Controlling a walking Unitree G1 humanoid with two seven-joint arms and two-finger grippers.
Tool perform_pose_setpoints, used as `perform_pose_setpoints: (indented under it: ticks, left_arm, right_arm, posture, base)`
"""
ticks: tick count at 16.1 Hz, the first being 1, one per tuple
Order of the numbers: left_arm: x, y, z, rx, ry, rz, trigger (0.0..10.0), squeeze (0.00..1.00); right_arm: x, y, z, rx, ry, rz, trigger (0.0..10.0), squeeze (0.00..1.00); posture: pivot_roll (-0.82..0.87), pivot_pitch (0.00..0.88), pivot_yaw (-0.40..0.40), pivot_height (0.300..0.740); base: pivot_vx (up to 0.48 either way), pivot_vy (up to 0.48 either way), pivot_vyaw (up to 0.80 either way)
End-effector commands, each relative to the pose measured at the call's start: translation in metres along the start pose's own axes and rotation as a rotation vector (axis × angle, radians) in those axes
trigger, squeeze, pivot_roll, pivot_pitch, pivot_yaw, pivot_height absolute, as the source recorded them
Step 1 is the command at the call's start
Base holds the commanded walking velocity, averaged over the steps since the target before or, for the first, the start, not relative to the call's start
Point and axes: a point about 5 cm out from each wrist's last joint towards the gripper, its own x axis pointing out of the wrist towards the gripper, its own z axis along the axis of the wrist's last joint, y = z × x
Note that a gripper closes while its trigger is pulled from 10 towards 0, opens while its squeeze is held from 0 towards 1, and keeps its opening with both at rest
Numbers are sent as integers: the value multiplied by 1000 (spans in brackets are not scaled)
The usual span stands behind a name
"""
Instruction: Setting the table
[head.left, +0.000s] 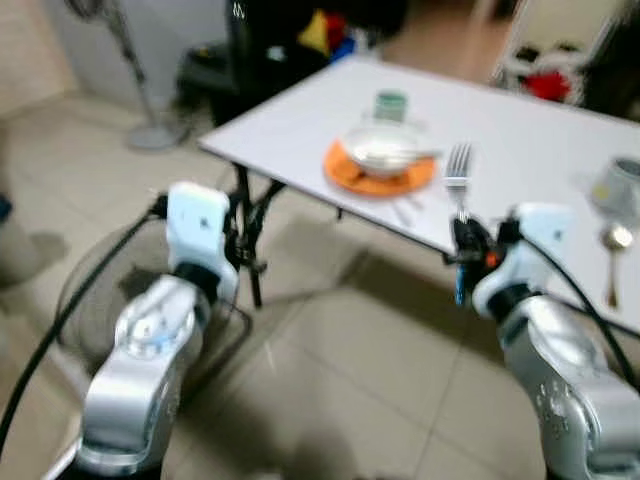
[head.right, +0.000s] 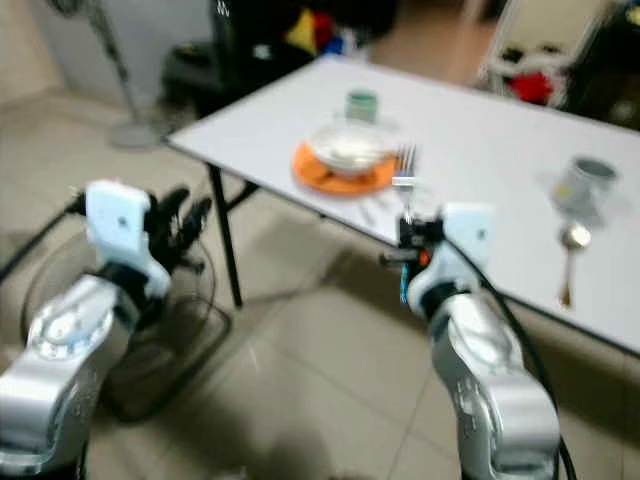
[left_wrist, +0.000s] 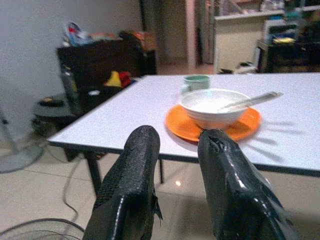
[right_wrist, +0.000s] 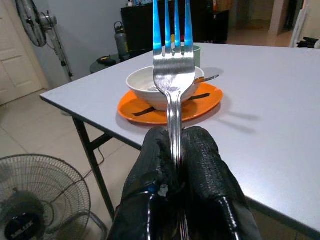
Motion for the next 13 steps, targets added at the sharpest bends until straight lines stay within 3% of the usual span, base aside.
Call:
perform_pose_setpoints:
  ticks: [1,6,10,13]
  left_arm:
    - [0,1,-1,0,5,3,10000,0]
    - [2,1,-1,3,1,-2,10000,0]
    - [3,2,0,11,1,-10,10000,0]
    - [4,1,-1,14,3,-23,10000,0]
  right_arm:
    - [-2,0,4,-2,-11,4,10000,0]
    - [-3,2,3,6,-2,11,10000,0]
    - [-5,2,2,15,3,4,10000,0]
    - [-6,2,1,18,9,3,10000,0]
  posture:
    - [85,0,27,740]
    - [80,0,30,740]
    - [73,0,39,740]
    - [67,0,47,740]
  base:
    - [0,-292,0]
    - [0,-322,-547]
    - [0,-322,0]
    - [0,-325,-637]
